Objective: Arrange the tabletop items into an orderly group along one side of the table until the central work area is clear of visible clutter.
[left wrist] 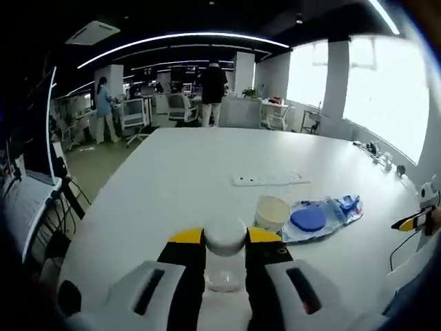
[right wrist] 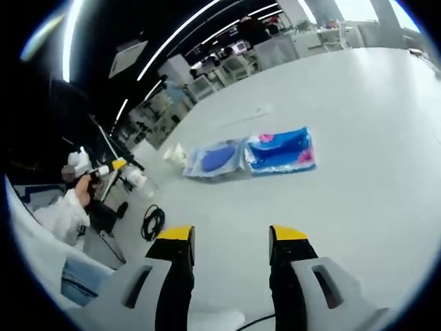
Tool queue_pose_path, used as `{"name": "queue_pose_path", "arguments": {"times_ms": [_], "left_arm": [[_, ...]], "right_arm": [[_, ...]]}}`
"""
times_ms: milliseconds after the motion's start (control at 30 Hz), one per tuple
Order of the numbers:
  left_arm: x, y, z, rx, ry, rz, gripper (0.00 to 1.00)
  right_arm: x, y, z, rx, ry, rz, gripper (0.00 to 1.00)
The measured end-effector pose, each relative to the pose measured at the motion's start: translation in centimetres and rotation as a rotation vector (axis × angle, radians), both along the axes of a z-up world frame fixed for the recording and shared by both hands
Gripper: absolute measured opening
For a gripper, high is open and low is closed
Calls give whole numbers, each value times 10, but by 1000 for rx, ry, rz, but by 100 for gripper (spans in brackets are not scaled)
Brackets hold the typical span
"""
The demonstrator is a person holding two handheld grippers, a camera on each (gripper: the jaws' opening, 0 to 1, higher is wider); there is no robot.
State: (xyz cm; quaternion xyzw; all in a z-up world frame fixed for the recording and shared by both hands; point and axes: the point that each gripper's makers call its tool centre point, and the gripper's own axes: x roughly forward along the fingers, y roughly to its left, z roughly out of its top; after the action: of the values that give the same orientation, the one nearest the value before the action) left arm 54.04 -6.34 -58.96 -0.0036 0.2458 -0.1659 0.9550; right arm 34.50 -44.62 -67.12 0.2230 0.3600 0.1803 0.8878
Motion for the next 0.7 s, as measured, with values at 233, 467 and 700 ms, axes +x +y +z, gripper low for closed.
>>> {"name": "queue_pose_path", "arguments": {"times_ms": [233, 467, 700], "left_arm": [[33, -21, 15, 34, -30, -46, 19], [59, -25, 31, -2, -52, -40, 19], [75, -32, 27, 11, -35, -52, 19]], "right_arm": [[-6, -6, -2, 2, 4, -30, 41], [-11, -8, -7, 4, 19, -43, 41], [-9, -6, -7, 4, 21, -37, 41]]}}
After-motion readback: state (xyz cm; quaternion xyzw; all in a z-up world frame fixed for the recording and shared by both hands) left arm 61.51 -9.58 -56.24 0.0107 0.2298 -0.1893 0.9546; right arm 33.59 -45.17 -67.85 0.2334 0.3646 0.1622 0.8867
